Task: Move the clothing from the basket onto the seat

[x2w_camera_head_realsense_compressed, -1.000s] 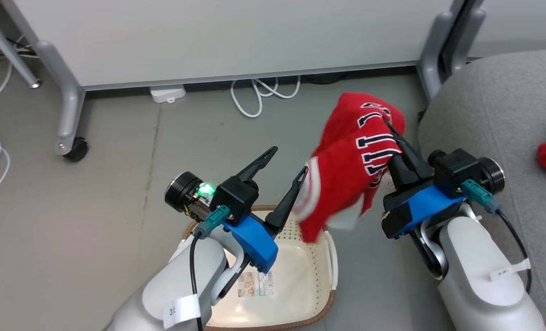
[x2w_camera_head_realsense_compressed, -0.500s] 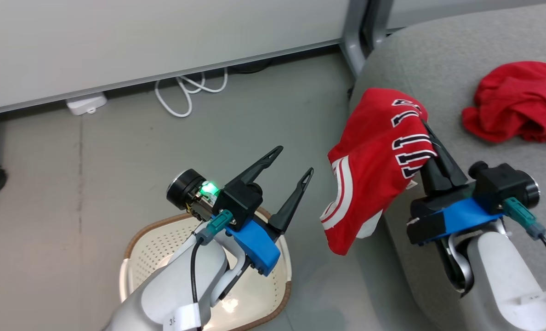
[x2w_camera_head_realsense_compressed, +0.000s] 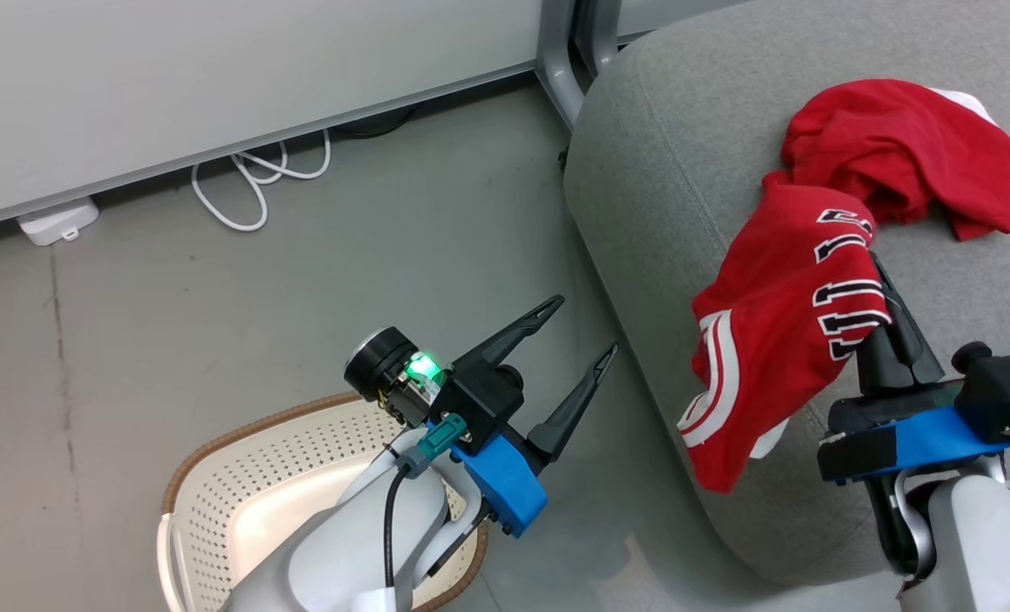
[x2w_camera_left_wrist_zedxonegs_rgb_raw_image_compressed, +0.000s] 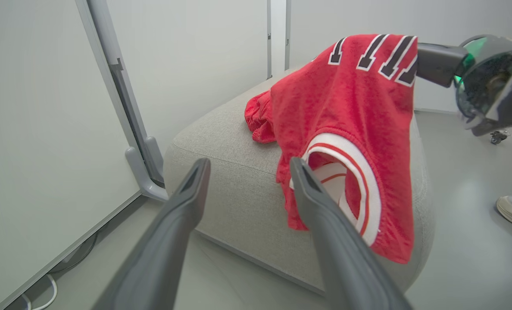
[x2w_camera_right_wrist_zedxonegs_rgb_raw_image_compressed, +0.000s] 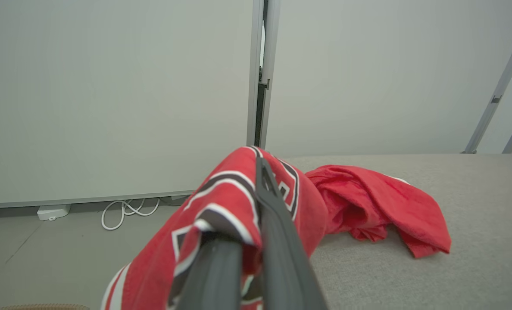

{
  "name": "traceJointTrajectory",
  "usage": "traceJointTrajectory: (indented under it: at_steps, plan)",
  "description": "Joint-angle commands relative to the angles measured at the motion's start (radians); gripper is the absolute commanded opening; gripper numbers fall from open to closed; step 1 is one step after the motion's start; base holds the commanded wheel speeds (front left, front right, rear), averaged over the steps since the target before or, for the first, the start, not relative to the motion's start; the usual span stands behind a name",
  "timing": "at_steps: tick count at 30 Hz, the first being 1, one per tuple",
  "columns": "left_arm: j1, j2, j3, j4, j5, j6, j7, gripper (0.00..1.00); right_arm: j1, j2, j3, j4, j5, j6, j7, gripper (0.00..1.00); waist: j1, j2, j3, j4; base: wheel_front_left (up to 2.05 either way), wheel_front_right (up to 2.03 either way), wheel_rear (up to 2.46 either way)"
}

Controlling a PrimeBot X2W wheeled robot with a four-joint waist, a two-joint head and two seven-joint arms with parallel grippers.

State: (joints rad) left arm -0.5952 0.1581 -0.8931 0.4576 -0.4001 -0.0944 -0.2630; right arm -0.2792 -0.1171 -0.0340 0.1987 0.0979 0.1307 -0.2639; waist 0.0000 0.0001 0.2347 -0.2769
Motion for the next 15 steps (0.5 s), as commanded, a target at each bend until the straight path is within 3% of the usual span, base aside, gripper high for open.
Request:
traceJointTrajectory:
  at_steps: [1,7,15]
  plan:
    - [0.013,0.002,-0.003,0.001,0.004,-0.001,-0.003,1.0,0.01,0.006,-0.001,-0.01,-0.003,0.0,-0.001,0.0,0.0,-0.0001,0.003,-0.007,0.0,0.0,0.0]
    - [-0.006,0.01,-0.003,-0.002,0.005,0.0,-0.002,1.0,-0.004,0.027,-0.014,-0.024,0.005,0.0,-0.001,0.0,0.0,-0.0001,0.021,-0.023,0.0,0.0,0.0]
    - [-0.067,0.04,0.001,-0.037,0.024,0.005,0.013,1.0,-0.18,0.049,-0.047,-0.065,0.006,0.0,-0.001,0.0,0.0,-0.0001,0.122,-0.028,0.0,0.0,0.0]
